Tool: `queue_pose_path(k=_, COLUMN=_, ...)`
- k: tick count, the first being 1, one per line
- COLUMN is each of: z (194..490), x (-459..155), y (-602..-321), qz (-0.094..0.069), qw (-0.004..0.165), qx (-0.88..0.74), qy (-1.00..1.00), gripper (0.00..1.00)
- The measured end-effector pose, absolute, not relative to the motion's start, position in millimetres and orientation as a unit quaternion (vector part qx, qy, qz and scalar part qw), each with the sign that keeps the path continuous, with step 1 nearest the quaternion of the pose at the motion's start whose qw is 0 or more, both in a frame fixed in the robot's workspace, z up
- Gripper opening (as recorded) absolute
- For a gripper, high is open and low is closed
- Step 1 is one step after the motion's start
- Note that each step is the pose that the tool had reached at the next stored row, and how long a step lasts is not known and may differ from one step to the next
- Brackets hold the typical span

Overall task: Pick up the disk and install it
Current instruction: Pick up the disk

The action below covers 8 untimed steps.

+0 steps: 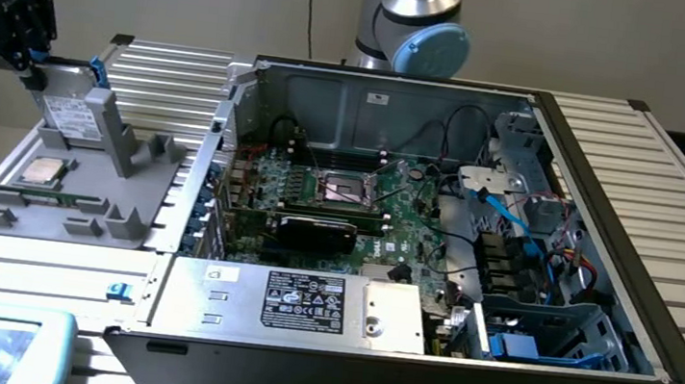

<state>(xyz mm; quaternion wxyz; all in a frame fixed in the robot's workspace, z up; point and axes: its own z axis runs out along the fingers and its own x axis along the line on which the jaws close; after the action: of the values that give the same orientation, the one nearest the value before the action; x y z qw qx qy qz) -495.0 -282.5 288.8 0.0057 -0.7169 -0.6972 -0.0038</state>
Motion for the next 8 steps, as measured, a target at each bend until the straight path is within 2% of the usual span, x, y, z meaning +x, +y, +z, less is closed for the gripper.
queue_pose_path(k=8, z=290.4, x=-494.8, y=-282.5, qz=-0.004, qw=0.006, qx=-0.717, qy=-0.697, gripper=0.37)
